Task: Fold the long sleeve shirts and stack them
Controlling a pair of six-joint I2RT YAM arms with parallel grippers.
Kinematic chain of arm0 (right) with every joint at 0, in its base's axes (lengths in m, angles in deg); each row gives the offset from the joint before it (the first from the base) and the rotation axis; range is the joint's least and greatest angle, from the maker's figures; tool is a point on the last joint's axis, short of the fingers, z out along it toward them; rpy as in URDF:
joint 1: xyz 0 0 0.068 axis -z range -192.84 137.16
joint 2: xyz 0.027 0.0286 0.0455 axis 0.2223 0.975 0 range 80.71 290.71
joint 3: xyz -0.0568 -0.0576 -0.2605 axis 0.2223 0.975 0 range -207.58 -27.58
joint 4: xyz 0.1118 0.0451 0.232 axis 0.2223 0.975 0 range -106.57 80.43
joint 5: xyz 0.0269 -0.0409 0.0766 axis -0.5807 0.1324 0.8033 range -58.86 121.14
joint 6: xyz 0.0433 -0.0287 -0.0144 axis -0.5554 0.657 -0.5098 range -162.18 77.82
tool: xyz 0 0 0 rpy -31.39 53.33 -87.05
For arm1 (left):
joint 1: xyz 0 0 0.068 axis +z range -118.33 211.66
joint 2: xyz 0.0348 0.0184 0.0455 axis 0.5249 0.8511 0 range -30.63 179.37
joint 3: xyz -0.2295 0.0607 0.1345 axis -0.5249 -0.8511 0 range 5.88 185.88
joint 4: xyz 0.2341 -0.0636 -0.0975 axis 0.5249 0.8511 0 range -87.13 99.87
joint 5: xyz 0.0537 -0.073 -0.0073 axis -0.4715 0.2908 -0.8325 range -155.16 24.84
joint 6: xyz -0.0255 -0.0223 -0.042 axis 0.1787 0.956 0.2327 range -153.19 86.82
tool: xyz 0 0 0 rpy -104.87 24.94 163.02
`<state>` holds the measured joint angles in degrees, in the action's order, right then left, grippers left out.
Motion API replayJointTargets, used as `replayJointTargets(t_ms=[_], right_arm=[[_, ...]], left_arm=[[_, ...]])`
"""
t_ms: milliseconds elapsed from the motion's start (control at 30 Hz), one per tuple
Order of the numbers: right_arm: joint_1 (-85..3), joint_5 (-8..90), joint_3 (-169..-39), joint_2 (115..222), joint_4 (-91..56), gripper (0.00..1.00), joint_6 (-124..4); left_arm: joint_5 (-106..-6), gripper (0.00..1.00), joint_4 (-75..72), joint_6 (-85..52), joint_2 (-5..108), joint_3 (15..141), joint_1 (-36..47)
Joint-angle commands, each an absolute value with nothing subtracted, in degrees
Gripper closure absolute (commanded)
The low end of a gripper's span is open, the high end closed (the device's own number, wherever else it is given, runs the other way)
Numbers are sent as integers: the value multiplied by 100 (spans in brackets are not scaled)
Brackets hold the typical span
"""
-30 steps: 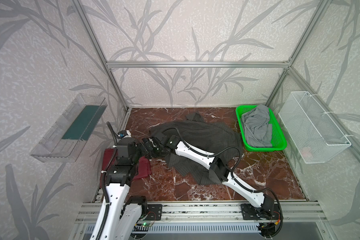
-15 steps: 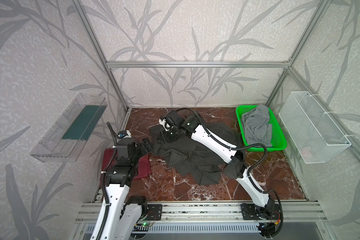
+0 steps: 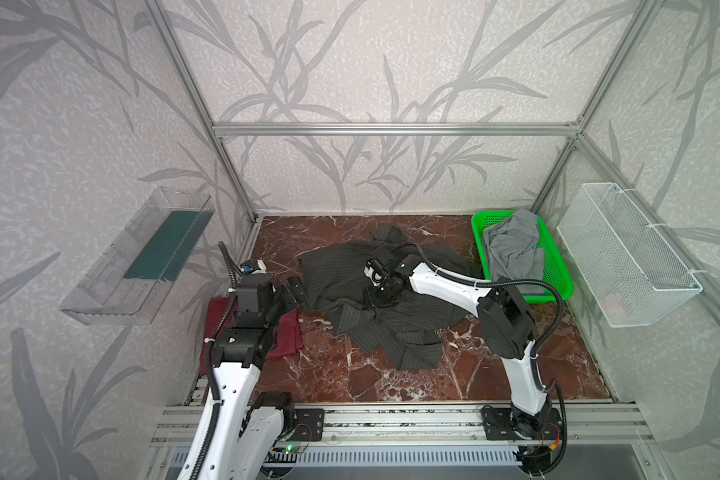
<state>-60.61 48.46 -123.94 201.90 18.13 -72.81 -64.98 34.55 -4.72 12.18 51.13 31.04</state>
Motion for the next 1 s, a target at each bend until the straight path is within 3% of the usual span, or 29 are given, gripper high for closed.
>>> replayJointTargets(t_ms=[0,300,500,600,733,967], right_arm=[[-6513,5352,-12451,20292,1192,50,-7408],[-7403,6063,-13181,21060,702,61,-7786],[-7711,6530,-13913,21283,518,56,-7922],[-7496,6139,-13478,20656,669,47,-7913],[-6913,5178,-11967,19131,765,35,-7520],[-6403,3160,-9808,16861,2268,29,-6846]], left_arm=[[-6506,4,3456,-537,1192,5121,3114],[-6586,4,3486,-542,1183,5123,3123],[-6634,4,3510,-565,1142,5114,3123],[-6542,3,3512,-570,1102,5057,3089],[-6398,1,3535,-594,1116,5003,2860],[-5371,2,3925,-208,1349,4787,2770]])
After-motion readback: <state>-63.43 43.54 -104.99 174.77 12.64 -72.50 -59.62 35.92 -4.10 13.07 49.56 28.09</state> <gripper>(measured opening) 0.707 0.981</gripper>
